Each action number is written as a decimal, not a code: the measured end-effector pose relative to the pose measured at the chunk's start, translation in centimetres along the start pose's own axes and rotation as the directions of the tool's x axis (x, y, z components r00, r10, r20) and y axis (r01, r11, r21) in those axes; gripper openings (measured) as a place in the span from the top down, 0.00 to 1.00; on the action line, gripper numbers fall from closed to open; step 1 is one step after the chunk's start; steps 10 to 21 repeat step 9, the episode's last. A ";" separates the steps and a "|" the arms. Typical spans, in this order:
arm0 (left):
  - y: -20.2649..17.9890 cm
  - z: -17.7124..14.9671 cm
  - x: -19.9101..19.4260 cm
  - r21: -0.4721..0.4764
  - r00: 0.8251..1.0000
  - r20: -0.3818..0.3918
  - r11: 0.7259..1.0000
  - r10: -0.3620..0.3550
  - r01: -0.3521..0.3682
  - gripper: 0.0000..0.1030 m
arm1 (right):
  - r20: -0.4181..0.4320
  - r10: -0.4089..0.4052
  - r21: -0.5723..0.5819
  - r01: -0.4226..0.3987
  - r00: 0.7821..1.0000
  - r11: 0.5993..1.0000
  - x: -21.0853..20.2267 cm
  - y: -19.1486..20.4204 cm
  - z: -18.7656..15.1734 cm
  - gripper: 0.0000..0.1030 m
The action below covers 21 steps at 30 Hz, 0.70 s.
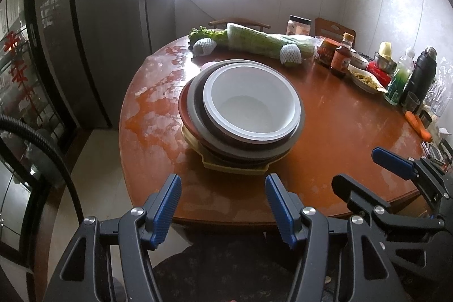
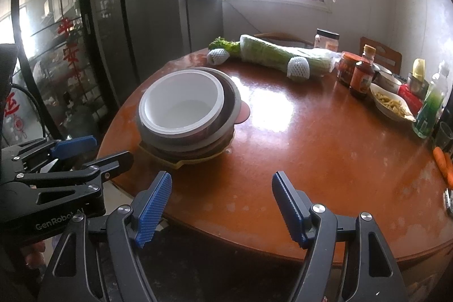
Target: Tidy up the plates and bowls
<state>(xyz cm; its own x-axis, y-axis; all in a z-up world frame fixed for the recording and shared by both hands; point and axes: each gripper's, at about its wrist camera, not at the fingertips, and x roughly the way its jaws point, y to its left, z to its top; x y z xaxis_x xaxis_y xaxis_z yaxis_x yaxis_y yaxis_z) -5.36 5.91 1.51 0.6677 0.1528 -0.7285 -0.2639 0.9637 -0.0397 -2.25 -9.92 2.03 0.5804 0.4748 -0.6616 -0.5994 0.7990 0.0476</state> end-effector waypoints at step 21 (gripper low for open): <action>0.5 -0.1 0.8 -0.007 1.000 -0.016 1.000 0.014 -0.014 0.40 | -0.012 0.014 0.024 -0.014 1.000 1.000 0.7 -0.4 -0.3 0.27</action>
